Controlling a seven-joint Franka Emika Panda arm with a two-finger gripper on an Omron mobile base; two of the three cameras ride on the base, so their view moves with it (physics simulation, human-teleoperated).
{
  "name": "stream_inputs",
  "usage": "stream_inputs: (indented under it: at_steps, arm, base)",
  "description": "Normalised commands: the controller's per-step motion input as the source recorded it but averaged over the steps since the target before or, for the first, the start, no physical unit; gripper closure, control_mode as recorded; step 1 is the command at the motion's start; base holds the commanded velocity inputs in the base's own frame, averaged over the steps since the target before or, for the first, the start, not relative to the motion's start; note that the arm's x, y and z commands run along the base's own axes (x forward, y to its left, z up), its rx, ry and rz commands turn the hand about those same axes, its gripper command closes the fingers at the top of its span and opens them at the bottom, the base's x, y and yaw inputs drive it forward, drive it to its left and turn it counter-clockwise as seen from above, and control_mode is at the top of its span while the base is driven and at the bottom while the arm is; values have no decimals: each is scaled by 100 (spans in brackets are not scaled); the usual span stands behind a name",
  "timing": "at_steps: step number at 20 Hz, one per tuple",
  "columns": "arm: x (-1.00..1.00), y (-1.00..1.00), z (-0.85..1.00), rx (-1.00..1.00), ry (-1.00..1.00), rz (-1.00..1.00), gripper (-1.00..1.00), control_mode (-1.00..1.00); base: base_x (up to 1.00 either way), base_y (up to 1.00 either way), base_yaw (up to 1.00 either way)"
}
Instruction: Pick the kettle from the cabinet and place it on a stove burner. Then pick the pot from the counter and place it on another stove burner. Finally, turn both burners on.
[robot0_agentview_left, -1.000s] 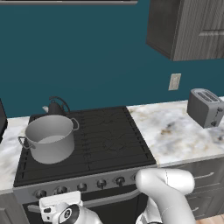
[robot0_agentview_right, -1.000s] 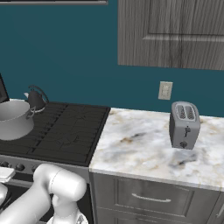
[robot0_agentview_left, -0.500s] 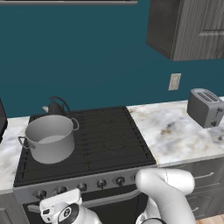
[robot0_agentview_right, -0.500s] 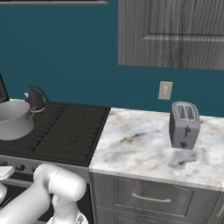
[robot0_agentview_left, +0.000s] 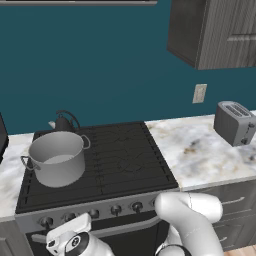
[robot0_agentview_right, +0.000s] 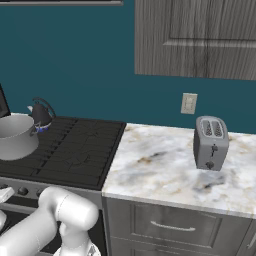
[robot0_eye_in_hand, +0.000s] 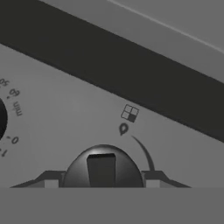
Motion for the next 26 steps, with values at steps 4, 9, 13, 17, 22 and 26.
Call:
stream_inputs:
  at_steps: [4,9,13,17,22,26]
  arm:
    - [0,0,0,-20,0,-3,100,-100]
    - [0,0,0,-19,0,-4,100,-100]
    - [0,0,0,-14,0,-4,100,-100]
    - [0,1,0,-6,0,-1,100,-100]
    - [0,0,0,0,0,0,-100,-100]
    - [0,0,0,0,-4,0,-100,-100]
  base:
    - [0,0,0]
    - [0,0,0]
    - [0,0,0]
    - [0,0,0]
    - [0,0,0]
    - [0,0,0]
